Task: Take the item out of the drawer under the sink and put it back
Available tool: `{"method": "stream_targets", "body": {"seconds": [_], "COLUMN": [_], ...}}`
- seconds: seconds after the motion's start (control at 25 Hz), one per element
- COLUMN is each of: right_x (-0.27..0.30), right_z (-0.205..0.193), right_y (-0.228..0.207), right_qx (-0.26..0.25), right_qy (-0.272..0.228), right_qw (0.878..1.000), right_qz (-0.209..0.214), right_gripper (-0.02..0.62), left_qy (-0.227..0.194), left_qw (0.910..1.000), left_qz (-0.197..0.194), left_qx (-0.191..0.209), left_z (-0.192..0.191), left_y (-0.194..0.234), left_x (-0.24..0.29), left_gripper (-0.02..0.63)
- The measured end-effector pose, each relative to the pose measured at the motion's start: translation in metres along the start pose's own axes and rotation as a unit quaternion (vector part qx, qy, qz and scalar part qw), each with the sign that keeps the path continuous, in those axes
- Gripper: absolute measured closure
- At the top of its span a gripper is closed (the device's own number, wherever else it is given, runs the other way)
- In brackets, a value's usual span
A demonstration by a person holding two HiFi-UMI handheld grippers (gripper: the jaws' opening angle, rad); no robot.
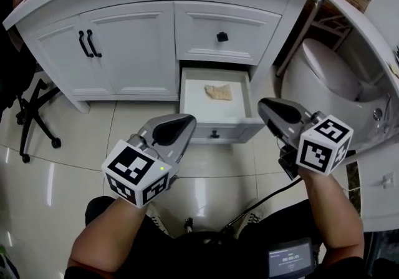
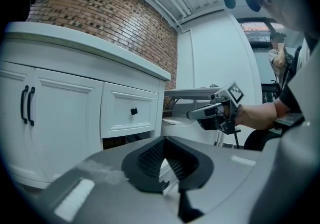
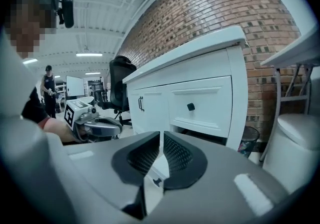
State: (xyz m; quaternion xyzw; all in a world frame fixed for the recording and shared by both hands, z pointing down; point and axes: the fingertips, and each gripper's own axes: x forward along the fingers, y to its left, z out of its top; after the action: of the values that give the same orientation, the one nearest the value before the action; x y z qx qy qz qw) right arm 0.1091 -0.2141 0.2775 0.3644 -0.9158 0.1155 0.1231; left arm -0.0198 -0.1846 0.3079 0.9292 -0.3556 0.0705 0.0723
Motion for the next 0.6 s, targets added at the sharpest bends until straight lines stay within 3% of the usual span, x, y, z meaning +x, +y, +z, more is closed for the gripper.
{"method": "stream_targets", "body": {"seconds": [0.24,0.44,0.6], "right_x": [0.036,0.089,0.130], "right_z": [0.013,0.000,-0.023], "right_y": [-0.019,-0.040,-0.066], "right_qx": [-0.092,-0.177,-0.210], "right_qy": [0.058,0.135,0.189], "right_qw": [0.994,0.975,0.959], "right_qz": [0.005,0.017,0.017], "right_gripper": [0.574,0.551,0.525], "left_qy": [-0.003,0.000,0.002], "left_qw": [0.9999,0.9998,0.9996], "left_qz": [0.001,-0.014,-0.020], "left_qx": [-0.013,-0.016,-0.017], "left_z": [0.000,-0.001,-0.002], "left_y": [0.006,0.000,-0.003], "left_x": [0.001,0.004,0.005], "left_gripper": [0.601,0.601,0.601]}}
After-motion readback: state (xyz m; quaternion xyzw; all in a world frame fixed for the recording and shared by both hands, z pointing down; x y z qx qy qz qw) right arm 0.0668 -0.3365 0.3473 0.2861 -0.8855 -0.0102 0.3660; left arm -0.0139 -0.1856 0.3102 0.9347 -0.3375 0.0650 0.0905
